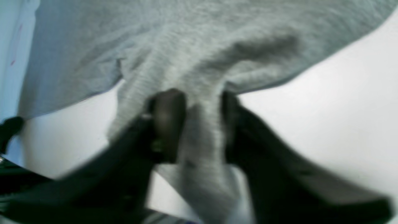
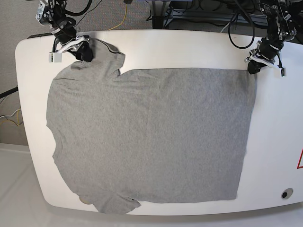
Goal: Fold the T-shirt properly
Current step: 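Close the right gripper on the shoulder and lift both grippers slightly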
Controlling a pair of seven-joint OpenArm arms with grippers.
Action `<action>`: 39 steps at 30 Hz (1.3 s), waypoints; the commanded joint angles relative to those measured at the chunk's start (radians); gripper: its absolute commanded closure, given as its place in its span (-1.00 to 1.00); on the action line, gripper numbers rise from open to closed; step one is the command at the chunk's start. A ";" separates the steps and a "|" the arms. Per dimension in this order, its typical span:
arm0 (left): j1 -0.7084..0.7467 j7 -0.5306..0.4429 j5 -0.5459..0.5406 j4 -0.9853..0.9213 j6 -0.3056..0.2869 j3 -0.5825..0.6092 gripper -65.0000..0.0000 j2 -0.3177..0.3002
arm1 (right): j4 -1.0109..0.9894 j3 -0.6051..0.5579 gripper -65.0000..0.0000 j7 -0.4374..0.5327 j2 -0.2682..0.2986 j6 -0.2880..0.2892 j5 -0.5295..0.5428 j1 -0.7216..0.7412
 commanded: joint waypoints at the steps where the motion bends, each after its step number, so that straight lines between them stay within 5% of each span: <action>1: 0.008 0.012 0.003 0.012 -0.001 -0.003 1.00 -0.013 | -0.006 0.001 0.81 -0.079 0.007 -0.029 -0.051 -0.017; 3: 0.009 0.016 0.003 0.014 -0.002 -0.003 1.00 -0.013 | -0.010 -0.006 1.00 -0.105 0.010 -0.036 -0.059 -0.012; 39: 0.141 0.004 -0.011 0.228 -0.009 -0.092 1.00 -0.004 | 0.342 0.171 1.00 -0.137 0.009 -0.043 0.020 -0.136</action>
